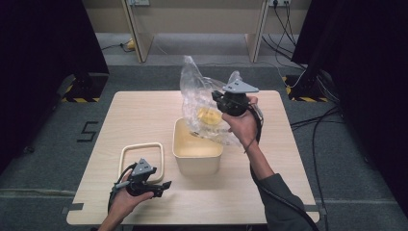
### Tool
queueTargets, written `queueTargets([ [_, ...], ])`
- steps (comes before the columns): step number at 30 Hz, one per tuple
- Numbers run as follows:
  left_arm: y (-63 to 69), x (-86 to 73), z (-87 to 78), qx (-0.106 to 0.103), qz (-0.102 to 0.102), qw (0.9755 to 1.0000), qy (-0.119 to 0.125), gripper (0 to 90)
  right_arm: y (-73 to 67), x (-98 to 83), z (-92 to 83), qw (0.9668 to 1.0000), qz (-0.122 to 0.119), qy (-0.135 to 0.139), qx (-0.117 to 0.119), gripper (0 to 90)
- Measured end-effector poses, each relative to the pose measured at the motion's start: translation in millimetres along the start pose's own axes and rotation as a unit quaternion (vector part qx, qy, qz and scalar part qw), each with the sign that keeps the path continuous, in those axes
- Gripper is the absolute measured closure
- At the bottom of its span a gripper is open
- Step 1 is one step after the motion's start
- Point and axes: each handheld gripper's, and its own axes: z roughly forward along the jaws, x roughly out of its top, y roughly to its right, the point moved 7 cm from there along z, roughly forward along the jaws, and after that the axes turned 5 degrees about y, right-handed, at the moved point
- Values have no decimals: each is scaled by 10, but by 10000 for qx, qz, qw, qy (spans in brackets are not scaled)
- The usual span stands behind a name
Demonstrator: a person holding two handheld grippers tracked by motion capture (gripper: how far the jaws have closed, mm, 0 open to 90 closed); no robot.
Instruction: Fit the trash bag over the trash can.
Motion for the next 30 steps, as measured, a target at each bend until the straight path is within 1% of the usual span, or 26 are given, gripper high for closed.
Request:
queueTargets([
  [2,-36,15,-33,-29,-122,9999,63,171,-113,-8,62,9999,-109,-34,74,853],
  [4,-59,50,-78,-63,-265,9994,207,171,-211,-30,105,9997,-150,-58,170,852],
  [5,-63,66,-104,-117,-328,9990,276,171,-264,-53,125,9995,-190,-83,219,852],
  [7,-64,101,-135,-205,-456,9980,378,171,-376,-124,151,9986,-387,-189,297,850],
  [8,-64,133,-155,-230,-504,9975,448,171,-406,-146,156,9981,-483,-215,303,850],
  [9,-66,170,-177,-259,-484,9973,483,171,-445,-173,160,9976,-563,-251,319,849],
  [12,-69,330,-259,-296,-487,9958,722,171,-557,-241,160,9961,-664,-354,465,848],
  [14,-87,442,-333,-344,-478,9945,863,171,-594,-270,152,9952,-725,-393,520,847],
  [17,-156,620,-415,-394,-577,9917,1078,181,-611,-312,141,9948,-739,-447,547,846],
  [18,-176,679,-423,-389,-571,9914,1112,188,-614,-323,139,9947,-727,-461,560,846],
  [20,-193,804,-410,-417,-532,9910,1158,193,-630,-338,128,9945,-698,-471,617,845],
  [22,-199,953,-352,-564,-567,9896,1193,208,-653,-341,114,9944,-669,-465,668,844],
  [25,-205,1143,-243,-670,-404,9896,1204,213,-698,-363,106,9935,-703,-506,739,843],
  [26,-204,1196,-208,-738,-439,9892,1186,218,-721,-383,105,9930,-708,-534,777,842],
  [27,-191,1244,-169,-859,-493,9884,1153,219,-740,-402,104,9927,-684,-556,823,842],
  [28,-180,1283,-126,-920,-516,9883,1102,221,-758,-422,103,9922,-665,-579,886,842],
  [30,-161,1343,-60,-893,-467,9895,1038,225,-793,-454,101,9913,-627,-623,975,842],
])
